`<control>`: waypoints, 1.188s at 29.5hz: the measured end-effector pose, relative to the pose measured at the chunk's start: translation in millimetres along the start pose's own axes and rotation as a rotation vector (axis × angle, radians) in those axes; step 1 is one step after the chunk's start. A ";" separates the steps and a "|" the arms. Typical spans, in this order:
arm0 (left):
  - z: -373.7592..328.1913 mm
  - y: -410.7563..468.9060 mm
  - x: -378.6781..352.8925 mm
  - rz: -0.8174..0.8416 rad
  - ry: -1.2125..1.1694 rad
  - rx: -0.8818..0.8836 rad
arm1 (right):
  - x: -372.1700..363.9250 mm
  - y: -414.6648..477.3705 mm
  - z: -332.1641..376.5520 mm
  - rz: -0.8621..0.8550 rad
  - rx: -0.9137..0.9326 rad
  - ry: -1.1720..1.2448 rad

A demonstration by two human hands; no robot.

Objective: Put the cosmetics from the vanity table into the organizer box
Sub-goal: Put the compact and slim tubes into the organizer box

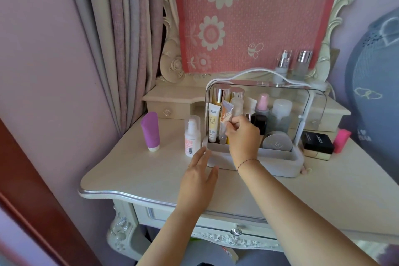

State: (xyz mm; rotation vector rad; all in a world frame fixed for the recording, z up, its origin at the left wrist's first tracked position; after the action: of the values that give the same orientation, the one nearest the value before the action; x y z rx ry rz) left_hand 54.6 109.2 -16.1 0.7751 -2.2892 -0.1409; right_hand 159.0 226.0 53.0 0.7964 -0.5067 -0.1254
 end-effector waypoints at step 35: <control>1.3 0.3 -1.6 -0.022 0.011 -0.021 | -22.4 -18.4 -17.6 0.230 -0.070 -0.410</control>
State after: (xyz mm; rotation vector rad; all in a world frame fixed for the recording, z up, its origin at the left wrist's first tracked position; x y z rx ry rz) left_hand 54.5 110.2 -17.9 0.7889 -2.2656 -0.1699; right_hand 149.4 231.2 20.9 0.6395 -0.9729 -0.0930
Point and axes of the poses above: each hand's wrist, its own y-axis towards the middle knuckle, its own x-axis out of the back of the hand, z = x × y, the point moved 7 cm from there along y, towards the middle knuckle, and after that the axes turned 13 degrees about x, right-handed, at the moved point
